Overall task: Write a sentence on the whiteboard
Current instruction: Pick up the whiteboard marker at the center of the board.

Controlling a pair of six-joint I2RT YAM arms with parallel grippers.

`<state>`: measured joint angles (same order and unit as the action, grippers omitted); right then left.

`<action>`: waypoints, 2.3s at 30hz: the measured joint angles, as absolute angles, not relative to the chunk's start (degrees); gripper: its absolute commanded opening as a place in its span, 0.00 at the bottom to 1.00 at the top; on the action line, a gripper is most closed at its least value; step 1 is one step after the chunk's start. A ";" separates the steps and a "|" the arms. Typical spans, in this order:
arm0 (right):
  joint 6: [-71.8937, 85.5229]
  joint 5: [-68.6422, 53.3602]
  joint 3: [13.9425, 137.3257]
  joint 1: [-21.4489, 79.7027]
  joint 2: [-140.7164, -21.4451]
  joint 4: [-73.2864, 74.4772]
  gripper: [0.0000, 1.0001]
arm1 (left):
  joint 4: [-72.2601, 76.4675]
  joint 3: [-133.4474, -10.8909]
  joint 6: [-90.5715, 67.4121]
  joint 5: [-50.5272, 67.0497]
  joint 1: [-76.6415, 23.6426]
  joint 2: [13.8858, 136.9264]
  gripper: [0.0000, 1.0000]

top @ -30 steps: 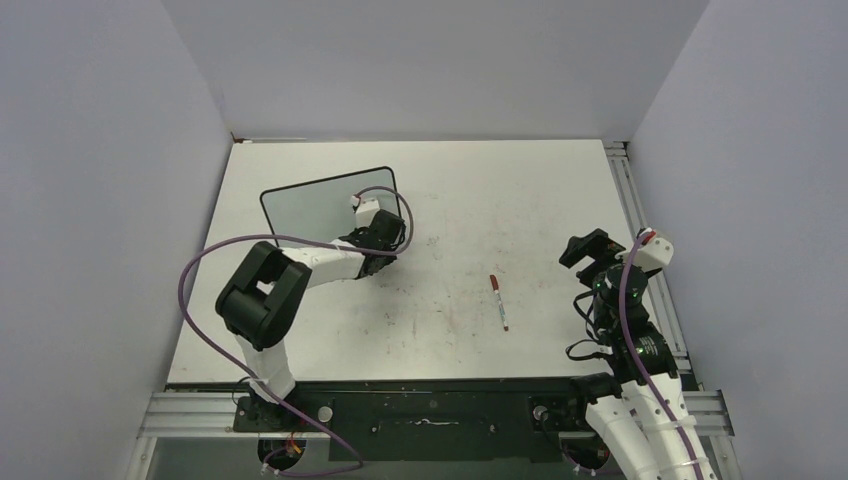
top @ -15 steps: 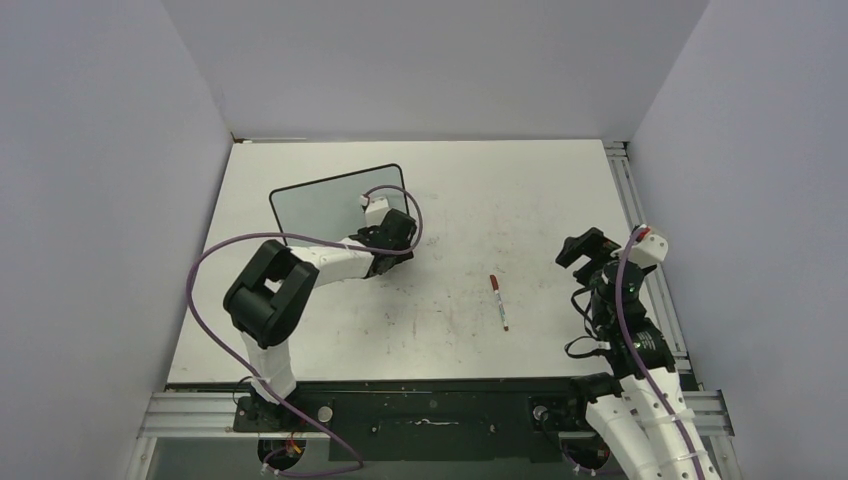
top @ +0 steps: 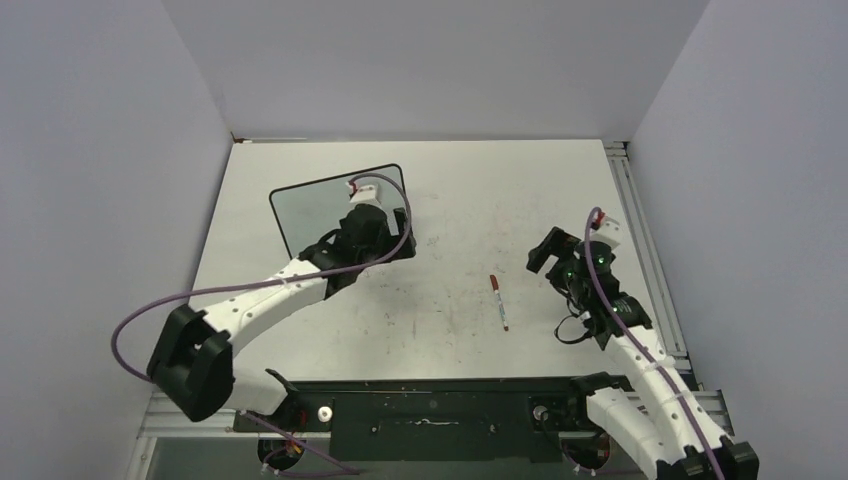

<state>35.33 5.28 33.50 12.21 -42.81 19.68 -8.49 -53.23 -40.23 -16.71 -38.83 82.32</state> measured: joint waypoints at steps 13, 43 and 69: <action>39.81 7.70 35.29 30.48 -68.86 25.39 0.80 | -23.86 -61.14 -20.97 -0.12 -22.00 59.61 0.90; 39.31 11.46 38.44 36.84 -78.96 25.80 0.50 | -17.56 -50.35 -12.25 7.14 -22.63 55.20 0.90; 37.91 11.79 39.13 39.77 -81.43 24.25 0.13 | -16.40 -48.88 -7.97 13.54 -26.96 55.42 0.91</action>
